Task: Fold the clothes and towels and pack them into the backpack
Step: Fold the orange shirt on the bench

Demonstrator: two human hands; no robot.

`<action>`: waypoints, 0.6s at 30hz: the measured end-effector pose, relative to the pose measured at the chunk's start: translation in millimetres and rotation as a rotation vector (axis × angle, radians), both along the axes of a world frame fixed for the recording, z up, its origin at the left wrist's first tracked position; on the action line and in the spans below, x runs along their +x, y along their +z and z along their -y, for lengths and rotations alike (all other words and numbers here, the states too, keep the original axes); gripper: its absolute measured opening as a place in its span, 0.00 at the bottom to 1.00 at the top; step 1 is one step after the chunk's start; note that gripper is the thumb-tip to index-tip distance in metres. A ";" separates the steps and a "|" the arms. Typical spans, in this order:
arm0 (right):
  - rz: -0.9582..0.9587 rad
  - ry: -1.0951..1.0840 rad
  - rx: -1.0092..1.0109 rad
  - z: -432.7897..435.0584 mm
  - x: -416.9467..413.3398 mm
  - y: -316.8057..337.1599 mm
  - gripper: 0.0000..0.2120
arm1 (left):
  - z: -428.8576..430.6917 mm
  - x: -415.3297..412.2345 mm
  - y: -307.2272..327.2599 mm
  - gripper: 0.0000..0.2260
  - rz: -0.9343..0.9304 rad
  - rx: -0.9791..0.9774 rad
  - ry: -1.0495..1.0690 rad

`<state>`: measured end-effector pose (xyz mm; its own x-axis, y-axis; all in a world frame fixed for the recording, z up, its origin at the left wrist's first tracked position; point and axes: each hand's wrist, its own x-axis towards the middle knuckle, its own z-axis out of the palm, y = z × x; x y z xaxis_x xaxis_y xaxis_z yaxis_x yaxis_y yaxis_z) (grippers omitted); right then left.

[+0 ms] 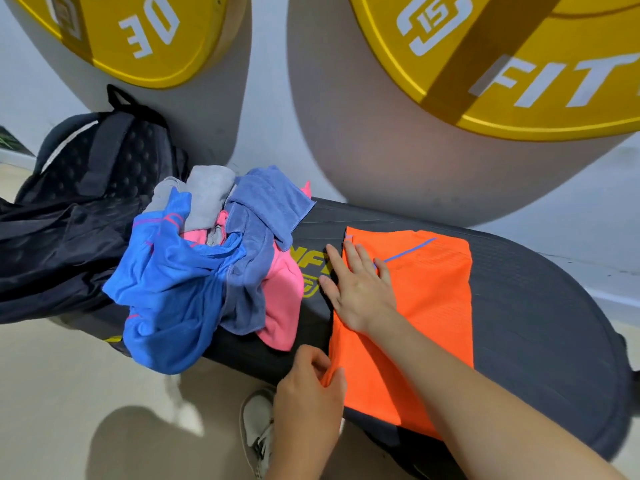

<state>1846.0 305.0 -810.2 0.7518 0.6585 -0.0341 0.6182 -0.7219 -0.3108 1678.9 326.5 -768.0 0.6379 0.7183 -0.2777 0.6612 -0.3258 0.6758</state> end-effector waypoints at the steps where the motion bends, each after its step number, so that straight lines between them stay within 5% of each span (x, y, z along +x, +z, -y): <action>1: -0.054 0.008 0.074 4.3 0.1 5.5 0.27 | -1.4 0.4 -0.9 0.10 0.041 -0.076 0.047; 7: -0.204 -0.142 0.345 58.6 -21.9 53.1 0.28 | -15.2 6.7 -17.7 0.10 0.320 -0.422 0.137; 12: -0.290 0.073 -0.025 89.8 -95.7 42.5 0.44 | -15.1 11.0 -1.5 0.08 0.419 -0.564 0.122; 14: -0.162 0.094 -0.117 101.1 -111.9 26.0 0.46 | -17.8 6.9 2.1 0.08 0.385 -0.671 0.182; 18: 0.004 0.042 -0.009 123.4 -129.7 6.3 0.32 | -17.8 -0.9 11.8 0.08 0.384 -0.895 0.201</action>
